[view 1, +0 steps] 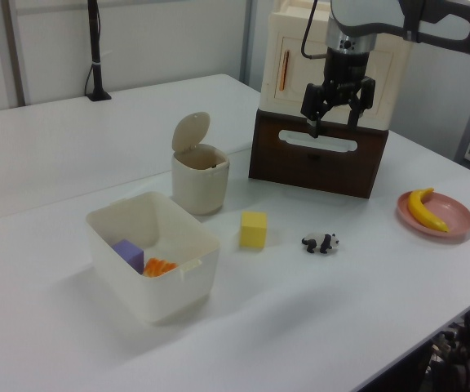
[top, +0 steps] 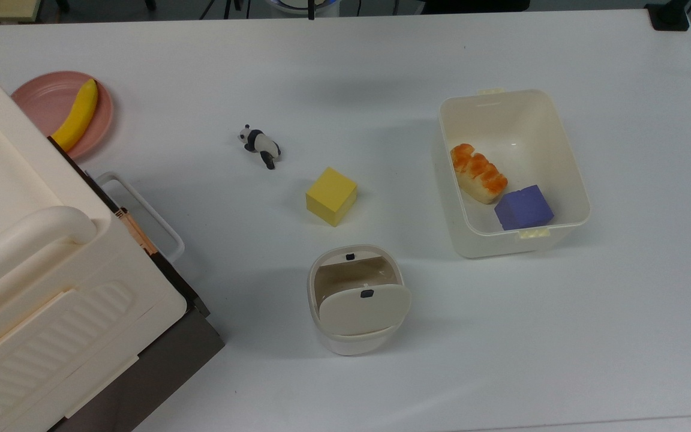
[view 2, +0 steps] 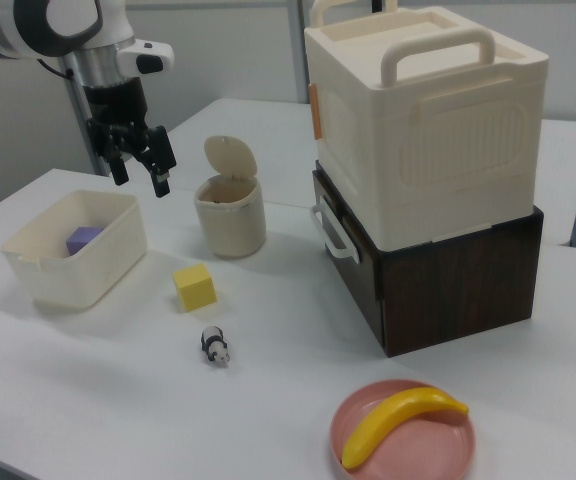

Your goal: Close the trash can

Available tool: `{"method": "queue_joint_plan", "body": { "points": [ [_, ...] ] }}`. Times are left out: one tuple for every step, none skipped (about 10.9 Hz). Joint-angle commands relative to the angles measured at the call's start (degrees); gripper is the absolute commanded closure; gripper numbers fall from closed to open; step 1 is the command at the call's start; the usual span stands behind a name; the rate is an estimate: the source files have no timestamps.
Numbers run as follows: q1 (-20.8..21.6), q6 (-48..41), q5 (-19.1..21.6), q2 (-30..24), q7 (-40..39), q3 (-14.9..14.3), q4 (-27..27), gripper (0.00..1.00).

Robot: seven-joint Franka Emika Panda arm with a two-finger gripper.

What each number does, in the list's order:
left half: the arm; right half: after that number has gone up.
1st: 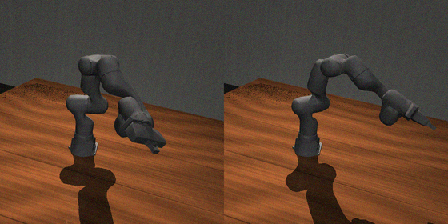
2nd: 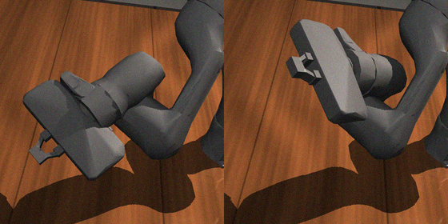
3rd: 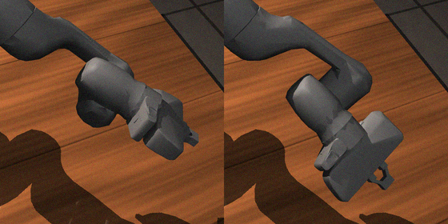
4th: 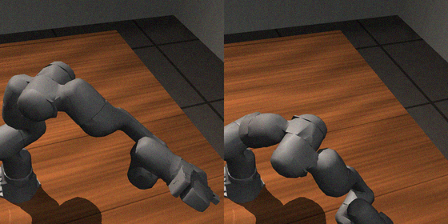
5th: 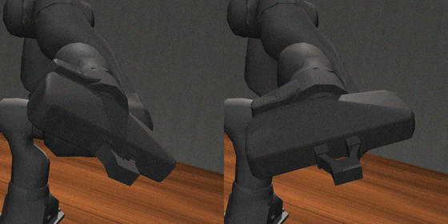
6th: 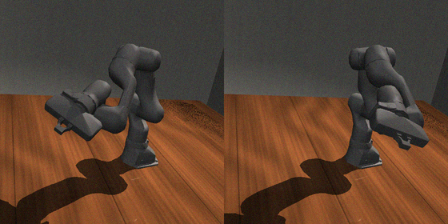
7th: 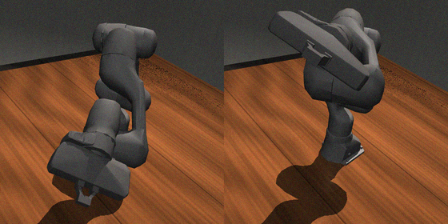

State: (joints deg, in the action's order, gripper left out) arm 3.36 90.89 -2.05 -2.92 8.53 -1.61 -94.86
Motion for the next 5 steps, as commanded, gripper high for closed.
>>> {"method": "queue_joint_plan", "body": {
  "points": [
    [1.0,0.6,0.5,-1.0,-18.9,-0.6,-2.8,0.0],
    [0.9,0.4,0.5,-1.0,-19.3,-0.6,-2.7,0.0],
    [0.9,0.4,0.5,-0.9,-20.0,-0.6,-2.7,0.0],
    [0.9,0.6,0.5,-0.9,-19.8,-0.6,-3.0,0.0],
    [1.1,1.2,0.5,-1.2,-18.3,-0.6,-3.6,0.0]
  ]
}}
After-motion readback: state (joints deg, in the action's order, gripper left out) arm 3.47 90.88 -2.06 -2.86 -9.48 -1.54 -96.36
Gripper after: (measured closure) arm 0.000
